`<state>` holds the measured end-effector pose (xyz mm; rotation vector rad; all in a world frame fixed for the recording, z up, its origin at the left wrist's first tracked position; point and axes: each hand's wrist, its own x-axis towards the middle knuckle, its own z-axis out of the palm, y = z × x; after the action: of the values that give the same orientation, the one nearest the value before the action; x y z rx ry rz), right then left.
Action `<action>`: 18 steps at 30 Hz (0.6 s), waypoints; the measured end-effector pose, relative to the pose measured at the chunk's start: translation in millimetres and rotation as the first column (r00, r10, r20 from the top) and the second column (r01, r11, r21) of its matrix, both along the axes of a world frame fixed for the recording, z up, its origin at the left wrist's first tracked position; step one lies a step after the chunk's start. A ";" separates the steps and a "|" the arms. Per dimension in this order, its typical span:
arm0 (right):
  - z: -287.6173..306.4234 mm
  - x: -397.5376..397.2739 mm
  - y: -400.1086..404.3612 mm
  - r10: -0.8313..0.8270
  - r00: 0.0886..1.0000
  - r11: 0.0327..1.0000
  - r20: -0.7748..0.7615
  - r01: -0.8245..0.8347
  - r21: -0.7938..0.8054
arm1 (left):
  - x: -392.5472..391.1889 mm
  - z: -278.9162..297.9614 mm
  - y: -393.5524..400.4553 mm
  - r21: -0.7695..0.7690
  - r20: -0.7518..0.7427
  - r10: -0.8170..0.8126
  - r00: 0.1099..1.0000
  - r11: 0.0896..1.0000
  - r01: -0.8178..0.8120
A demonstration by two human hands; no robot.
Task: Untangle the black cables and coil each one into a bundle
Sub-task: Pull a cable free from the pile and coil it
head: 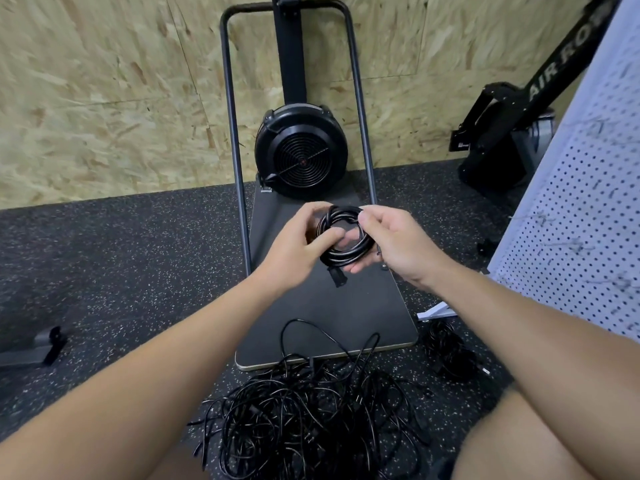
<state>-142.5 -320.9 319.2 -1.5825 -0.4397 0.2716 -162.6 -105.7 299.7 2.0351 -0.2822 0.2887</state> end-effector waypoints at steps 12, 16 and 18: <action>9.1 4.0 -32.9 -0.123 0.991 0.991 -0.052 0.126 0.054 | -7.4 8.9 -60.7 -0.495 -0.235 0.028 0.972 0.857 -0.144; -6.4 2.3 -83.5 -0.093 0.992 0.989 -0.084 0.083 -0.120 | -0.8 -10.3 -84.0 -0.407 -0.290 -0.035 0.956 0.909 -0.090; -23.9 -3.1 -115.5 -0.123 0.992 0.964 -0.035 0.110 -0.244 | 5.3 -25.4 -98.5 -0.355 -0.328 -0.081 0.941 0.934 -0.043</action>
<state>-145.6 -436.5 295.3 -1.8286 -0.2803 0.2821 -157.3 -204.2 274.3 1.6813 -0.0290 -0.0279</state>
